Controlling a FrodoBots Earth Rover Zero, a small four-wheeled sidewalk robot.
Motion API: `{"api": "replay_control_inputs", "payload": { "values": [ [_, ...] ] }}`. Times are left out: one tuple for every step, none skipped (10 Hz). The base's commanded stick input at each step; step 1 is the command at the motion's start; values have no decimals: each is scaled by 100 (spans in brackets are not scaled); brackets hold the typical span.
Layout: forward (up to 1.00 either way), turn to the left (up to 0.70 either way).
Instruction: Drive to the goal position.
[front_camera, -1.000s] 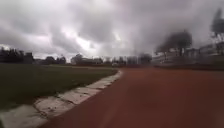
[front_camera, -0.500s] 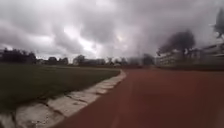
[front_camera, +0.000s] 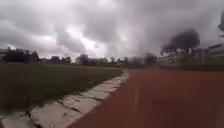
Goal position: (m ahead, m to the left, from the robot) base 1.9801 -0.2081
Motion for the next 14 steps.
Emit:
{"api": "replay_control_inputs", "payload": {
  "values": [
    [100,0],
    [100,0],
    [100,0],
    [100,0],
    [100,0],
    [100,0],
    [100,0],
    [100,0],
    [100,0],
    [80,0],
    [35,0],
    [0,0],
    [0,0],
    [0,0]
  ]
}}
